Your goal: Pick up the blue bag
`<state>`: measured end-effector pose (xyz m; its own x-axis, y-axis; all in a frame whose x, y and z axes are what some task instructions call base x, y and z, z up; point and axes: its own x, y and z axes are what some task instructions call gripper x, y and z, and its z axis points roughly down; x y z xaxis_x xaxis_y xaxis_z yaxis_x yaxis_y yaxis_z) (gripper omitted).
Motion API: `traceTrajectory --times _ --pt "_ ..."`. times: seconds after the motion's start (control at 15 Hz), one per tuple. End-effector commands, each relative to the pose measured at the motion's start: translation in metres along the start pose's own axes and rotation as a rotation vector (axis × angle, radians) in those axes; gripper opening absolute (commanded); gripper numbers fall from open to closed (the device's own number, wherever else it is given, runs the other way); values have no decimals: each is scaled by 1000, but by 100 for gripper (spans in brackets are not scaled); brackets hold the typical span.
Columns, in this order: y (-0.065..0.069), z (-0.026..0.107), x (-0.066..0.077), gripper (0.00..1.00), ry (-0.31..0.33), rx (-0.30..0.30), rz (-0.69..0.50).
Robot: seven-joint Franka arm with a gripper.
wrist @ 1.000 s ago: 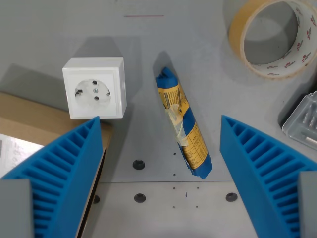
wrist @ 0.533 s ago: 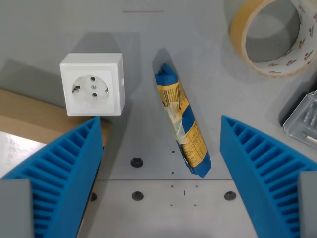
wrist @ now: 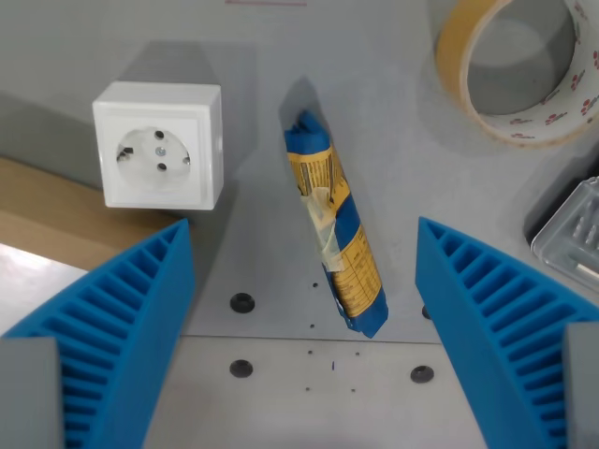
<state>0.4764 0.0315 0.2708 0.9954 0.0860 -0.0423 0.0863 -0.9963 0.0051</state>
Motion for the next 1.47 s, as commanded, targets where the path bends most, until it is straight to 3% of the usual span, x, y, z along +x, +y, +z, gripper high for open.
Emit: traceTrajectory --times 0.07,0.53,0.87,1.47 --pt "6 13 -12 100 108 -19 -118" --pt "10 30 -26 100 119 -34 -208" --pt "13 51 -36 100 132 -45 -271" --pt "17 81 -46 100 105 -61 -360"
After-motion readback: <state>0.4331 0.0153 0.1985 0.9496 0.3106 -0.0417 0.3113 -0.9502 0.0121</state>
